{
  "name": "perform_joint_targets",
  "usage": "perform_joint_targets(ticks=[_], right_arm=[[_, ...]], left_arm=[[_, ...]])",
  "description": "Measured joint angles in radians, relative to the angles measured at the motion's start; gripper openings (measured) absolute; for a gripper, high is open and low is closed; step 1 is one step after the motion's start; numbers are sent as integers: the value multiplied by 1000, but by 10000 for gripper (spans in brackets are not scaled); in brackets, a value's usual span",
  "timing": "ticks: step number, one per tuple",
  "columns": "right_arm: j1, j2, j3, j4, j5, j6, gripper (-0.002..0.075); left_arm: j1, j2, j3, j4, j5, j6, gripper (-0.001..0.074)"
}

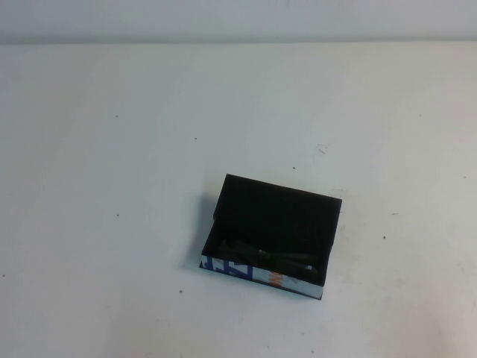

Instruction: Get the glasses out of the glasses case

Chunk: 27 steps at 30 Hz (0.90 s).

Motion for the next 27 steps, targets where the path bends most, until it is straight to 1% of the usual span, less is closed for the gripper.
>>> perform_joint_targets(ticks=[3, 5, 7, 9, 12, 14, 16, 20, 23, 27], right_arm=[[0, 0, 0, 23, -11, 0, -18], [0, 0, 0, 98, -21, 0, -18], [0, 0, 0, 237, -36, 0, -18], [0, 0, 0, 455, -52, 0, -18], [0, 0, 0, 732, -77, 0, -18], [0, 0, 0, 817, -99, 0, -18], [0, 0, 0, 817, -111, 0, -18], [0, 0, 0, 724, -120, 0, -18], [0, 0, 0, 691, -93, -4, -18], [0, 0, -2, 684, -37, -98, -18]], left_arm=[[0, 0, 0, 0, 0, 0, -5], [0, 0, 0, 0, 0, 0, -5], [0, 0, 0, 0, 0, 0, -5], [0, 0, 0, 0, 0, 0, -5], [0, 0, 0, 0, 0, 0, -5], [0, 0, 0, 0, 0, 0, -5], [0, 0, 0, 0, 0, 0, -5], [0, 0, 0, 0, 0, 0, -5], [0, 0, 0, 0, 0, 0, -5], [0, 0, 0, 0, 0, 0, -5]])
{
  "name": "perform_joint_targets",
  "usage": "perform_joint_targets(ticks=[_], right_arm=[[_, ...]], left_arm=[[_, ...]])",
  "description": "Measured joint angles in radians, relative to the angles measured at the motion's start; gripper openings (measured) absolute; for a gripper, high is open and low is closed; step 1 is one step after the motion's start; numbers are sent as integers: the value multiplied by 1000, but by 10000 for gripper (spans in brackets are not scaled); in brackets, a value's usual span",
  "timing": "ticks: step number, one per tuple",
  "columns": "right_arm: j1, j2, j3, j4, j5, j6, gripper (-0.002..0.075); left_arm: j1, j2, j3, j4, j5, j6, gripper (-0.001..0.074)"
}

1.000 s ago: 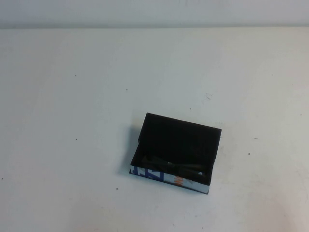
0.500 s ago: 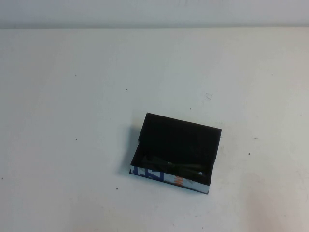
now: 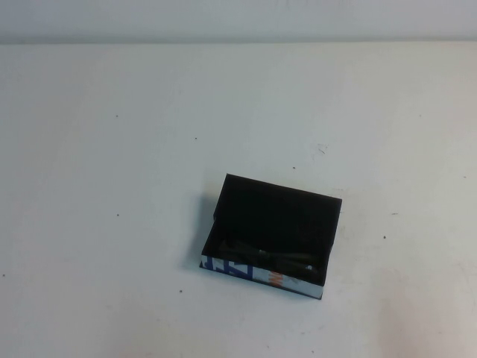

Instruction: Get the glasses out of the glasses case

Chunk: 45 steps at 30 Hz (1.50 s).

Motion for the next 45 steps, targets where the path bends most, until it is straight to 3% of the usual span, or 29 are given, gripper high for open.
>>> perform_joint_targets(ticks=[5, 12, 19, 32, 41, 45], right_arm=[[0, 38, -182, -73, 154, -253, -18], [2, 422, -585, -408, 434, -427, -18], [25, 857, -906, -356, 772, -724, -18], [514, 1416, -1288, -739, 887, -667, -18], [632, 1717, -1500, -773, 942, -666, -2], [671, 1799, -1573, -773, 944, -666, 130]], left_arm=[[0, 0, 0, 0, 0, 0, -5], [0, 0, 0, 0, 0, 0, -5], [0, 0, 0, 0, 0, 0, -5], [0, 0, 0, 0, 0, 0, -5], [0, 0, 0, 0, 0, 0, -5], [0, 0, 0, 0, 0, 0, -5]])
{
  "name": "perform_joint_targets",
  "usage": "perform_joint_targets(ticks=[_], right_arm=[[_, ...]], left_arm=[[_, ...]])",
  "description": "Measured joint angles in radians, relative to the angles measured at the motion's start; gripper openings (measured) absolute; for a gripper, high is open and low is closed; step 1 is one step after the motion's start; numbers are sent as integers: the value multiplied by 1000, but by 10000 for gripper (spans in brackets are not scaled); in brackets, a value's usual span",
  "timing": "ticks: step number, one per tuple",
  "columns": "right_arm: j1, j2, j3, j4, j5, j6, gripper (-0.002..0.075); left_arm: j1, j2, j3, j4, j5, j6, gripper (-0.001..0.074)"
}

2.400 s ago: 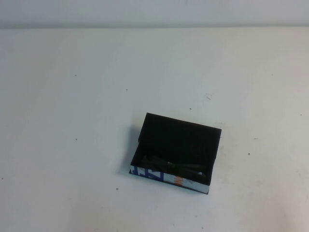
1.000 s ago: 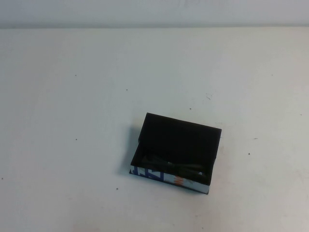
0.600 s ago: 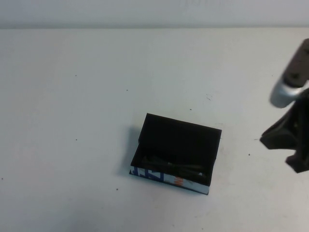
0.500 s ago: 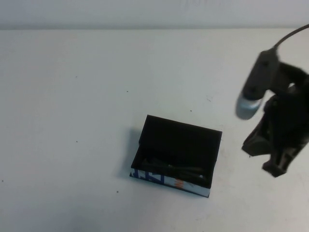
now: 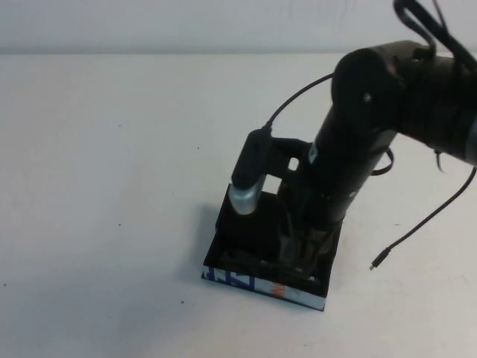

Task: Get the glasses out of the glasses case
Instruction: Pick up the glasses from the glasses case

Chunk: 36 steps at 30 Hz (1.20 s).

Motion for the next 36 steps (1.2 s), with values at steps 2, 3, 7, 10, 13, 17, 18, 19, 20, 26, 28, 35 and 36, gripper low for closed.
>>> perform_joint_targets(ticks=[2, 3, 7, 10, 13, 17, 18, 19, 20, 26, 28, 35, 36], right_arm=[[18, 38, -28, -7, 0, 0, 247], [28, 52, -41, -15, 0, 0, 298], [70, 111, -73, -55, 0, 0, 353], [83, 144, -81, -74, -10, 0, 332], [88, 167, -85, -90, -35, 1, 323], [88, 181, -88, -116, -61, 5, 319], [88, 185, -88, -121, -67, 10, 319], [88, 190, -88, -129, -70, 14, 319], [88, 194, -88, -137, -73, 19, 319], [88, 217, -88, -162, -100, 46, 318], [88, 223, -88, -172, -114, 62, 317], [88, 233, -88, -199, -149, 81, 317], [88, 233, -88, -202, -151, 81, 317]], left_arm=[[0, 0, 0, 0, 0, 0, -5], [0, 0, 0, 0, 0, 0, -5], [0, 0, 0, 0, 0, 0, -5], [0, 0, 0, 0, 0, 0, -5], [0, 0, 0, 0, 0, 0, -5], [0, 0, 0, 0, 0, 0, -5], [0, 0, 0, 0, 0, 0, -5], [0, 0, 0, 0, 0, 0, -5], [0, 0, 0, 0, 0, 0, -5], [0, 0, 0, 0, 0, 0, -5], [0, 0, 0, 0, 0, 0, -5], [0, 0, 0, 0, 0, 0, -5], [0, 0, 0, 0, 0, 0, -5]])
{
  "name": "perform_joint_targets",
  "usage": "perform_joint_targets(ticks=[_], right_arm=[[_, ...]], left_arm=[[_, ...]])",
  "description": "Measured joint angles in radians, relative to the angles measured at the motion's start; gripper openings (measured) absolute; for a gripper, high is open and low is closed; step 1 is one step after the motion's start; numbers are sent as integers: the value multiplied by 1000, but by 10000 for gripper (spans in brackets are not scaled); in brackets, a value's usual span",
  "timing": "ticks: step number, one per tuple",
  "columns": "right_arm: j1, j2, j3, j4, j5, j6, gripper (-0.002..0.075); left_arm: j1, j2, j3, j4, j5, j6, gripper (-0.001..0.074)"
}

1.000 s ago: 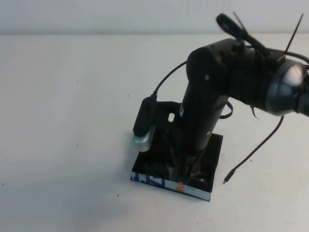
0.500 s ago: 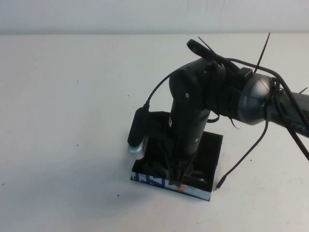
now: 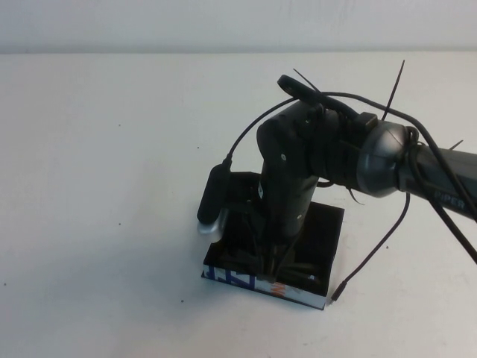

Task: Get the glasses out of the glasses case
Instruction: Pick up the glasses from the glasses case

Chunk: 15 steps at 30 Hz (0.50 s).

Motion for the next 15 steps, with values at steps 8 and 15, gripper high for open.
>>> perform_joint_targets(ticks=[8, 15], right_arm=[[0, 2, 0, 8, -2, 2, 316], [-2, 31, 0, 16, -2, 2, 316]], left_arm=[[0, 0, 0, 0, 0, 0, -5], [0, 0, 0, 0, 0, 0, -5]])
